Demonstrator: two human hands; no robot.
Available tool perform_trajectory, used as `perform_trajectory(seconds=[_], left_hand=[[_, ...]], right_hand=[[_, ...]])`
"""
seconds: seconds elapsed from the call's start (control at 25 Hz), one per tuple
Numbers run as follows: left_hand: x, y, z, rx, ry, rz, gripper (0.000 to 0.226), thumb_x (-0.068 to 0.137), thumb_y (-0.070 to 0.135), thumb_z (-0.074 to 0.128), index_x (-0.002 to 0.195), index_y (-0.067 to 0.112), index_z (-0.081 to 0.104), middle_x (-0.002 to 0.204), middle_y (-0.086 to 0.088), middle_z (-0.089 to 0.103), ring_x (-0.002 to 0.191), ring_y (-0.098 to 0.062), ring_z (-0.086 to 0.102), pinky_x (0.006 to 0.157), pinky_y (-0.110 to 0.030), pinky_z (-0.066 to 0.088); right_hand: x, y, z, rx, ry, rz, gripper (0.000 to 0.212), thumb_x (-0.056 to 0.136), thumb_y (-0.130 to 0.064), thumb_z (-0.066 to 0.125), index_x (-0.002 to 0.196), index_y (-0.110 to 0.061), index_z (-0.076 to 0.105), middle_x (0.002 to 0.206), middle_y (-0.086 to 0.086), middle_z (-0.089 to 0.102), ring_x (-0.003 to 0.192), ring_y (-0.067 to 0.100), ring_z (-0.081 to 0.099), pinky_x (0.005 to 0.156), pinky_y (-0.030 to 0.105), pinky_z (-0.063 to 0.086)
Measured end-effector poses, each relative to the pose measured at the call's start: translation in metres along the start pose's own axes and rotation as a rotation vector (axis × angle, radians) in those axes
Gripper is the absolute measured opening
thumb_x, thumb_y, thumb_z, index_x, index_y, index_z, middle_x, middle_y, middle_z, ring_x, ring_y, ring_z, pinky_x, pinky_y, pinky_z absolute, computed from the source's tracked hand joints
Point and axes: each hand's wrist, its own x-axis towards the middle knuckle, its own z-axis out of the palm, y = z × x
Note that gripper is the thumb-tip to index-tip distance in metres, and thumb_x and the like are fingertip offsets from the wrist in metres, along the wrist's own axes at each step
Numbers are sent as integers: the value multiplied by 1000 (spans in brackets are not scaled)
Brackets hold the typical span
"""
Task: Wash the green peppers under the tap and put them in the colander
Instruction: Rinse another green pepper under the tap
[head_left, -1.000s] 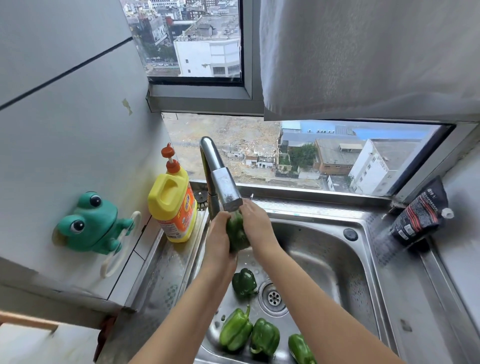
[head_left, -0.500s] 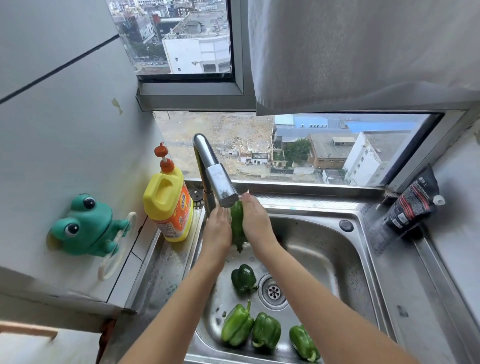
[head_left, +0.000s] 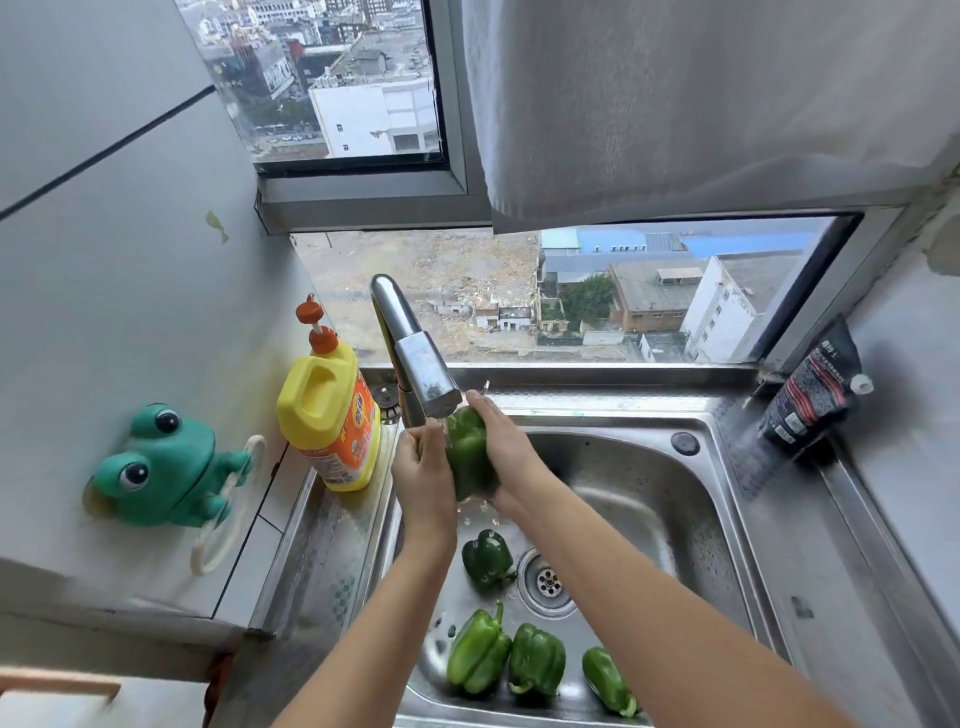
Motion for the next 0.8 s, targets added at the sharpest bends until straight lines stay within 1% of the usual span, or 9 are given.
perform_trajectory(seconds=[0.08,0.16,0.24,0.32,0.4,0.48,0.52,0.64,0.8], left_hand=[[-3,3,-7,64,-25,167,30,71,53,50,72,23,55,71,5,54,72,-15,49,70,-36,42],[0,4,-10,30,-40,233,26,76,46,46,73,24,58,73,4,56,76,-21,52,75,-42,43],[5,3,-10,17,-36,203,41,78,46,45,92,12,63,91,-10,61,93,-33,57,87,-50,46],[7,3,-9,-34,-56,106,47,81,45,46,104,5,60,104,-17,61,100,-33,58,92,-52,48],[9,10,-6,-148,-87,-194,33,89,40,45,96,12,63,100,-15,65,94,-31,61,88,-51,51],[11,18,-6,-287,-219,-571,29,93,40,46,99,19,65,103,-16,68,96,-32,64,87,-52,51],[11,21,-7,-358,-261,-685,28,92,40,48,103,20,65,102,-15,68,97,-32,64,86,-52,52],[10,24,-7,-535,-258,-780,30,88,38,59,109,17,62,101,-13,67,100,-28,63,90,-44,51],[14,22,3,-496,-279,-731,34,86,40,59,113,19,61,100,-6,67,97,-21,65,77,-33,58]], right_hand=[[-11,-12,-7,128,-152,190,42,82,-52,61,94,-13,71,90,9,71,83,23,68,90,40,51],[-17,-18,-9,115,-222,199,36,84,-48,60,82,-14,71,76,7,71,70,21,69,81,38,53],[-19,-18,-5,39,-185,110,24,86,-37,58,77,-18,68,69,4,67,63,18,65,69,33,52],[-19,-16,-4,23,-145,-56,23,88,-25,55,71,-17,68,68,3,65,64,16,62,63,29,50],[-19,-12,-5,-21,-140,-266,30,92,-13,50,71,-18,71,73,1,67,71,14,62,67,26,52],[-21,-9,-9,-226,-87,-508,29,94,-7,49,78,-22,69,79,-6,67,79,5,62,76,19,51],[-22,-6,-11,-339,-65,-631,26,93,-7,51,82,-24,68,82,-11,66,82,-1,61,80,15,49],[-20,6,-17,-635,-39,-895,16,89,-19,59,100,-29,66,98,-23,60,102,0,55,93,14,39],[-21,14,-24,-778,81,-1069,33,92,-22,48,120,-13,63,118,-2,57,116,12,45,104,16,31]])
